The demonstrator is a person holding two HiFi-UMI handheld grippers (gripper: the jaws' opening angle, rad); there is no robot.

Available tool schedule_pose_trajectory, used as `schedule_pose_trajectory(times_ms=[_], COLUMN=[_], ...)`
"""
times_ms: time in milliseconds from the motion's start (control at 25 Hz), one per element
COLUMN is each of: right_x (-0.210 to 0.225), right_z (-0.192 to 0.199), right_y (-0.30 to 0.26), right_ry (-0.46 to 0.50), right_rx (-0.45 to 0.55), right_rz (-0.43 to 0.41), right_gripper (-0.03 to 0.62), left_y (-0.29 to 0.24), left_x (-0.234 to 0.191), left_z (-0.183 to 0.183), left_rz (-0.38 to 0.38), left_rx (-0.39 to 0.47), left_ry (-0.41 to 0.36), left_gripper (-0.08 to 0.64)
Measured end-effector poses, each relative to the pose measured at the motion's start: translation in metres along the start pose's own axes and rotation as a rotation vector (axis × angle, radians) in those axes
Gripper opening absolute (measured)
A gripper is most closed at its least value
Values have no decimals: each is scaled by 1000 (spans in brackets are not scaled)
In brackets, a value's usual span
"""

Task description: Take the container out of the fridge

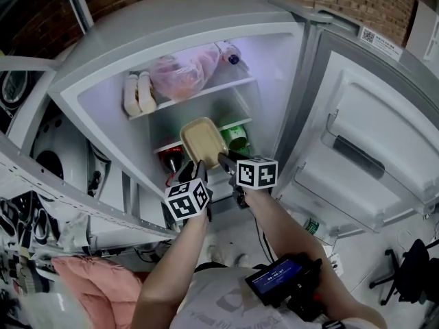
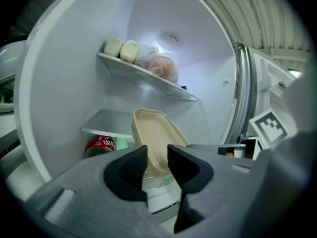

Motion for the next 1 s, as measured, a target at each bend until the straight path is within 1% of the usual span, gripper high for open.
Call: schedule_pose_trajectory(times_ms=[120,280,600,840,1000], right_x=[-7,-16,-44,-67,-75], right_z=[8,17,41,63,78], right_y=[7,18,45,58,75], right_ry=[-4,1,-3,-24,-40], right_rx=[5,14,10,25,35], right_rz=[3,26,112,171,219], right_gripper=[149,147,143,141,141], left_y=[9,19,46,67,75], left_x=[-2,-4,-13,-23,-22], left_z=[6,13,30,38,49], left_rz=[8,36,119,178,224], left_rx=[-2,-11,-59,-95,-130], left_ry=[-9,-17,-17,-41,-59], left_gripper=[127,127,127,127,127])
Point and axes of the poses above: the fingertips, and each gripper's own axes: y backward along the fingers, x to its right, z out of its underside, the point moved 10 cm from there along y, backward along the fingers, and after that the axes turned 9 degrees about y, right-handed, at the moved point
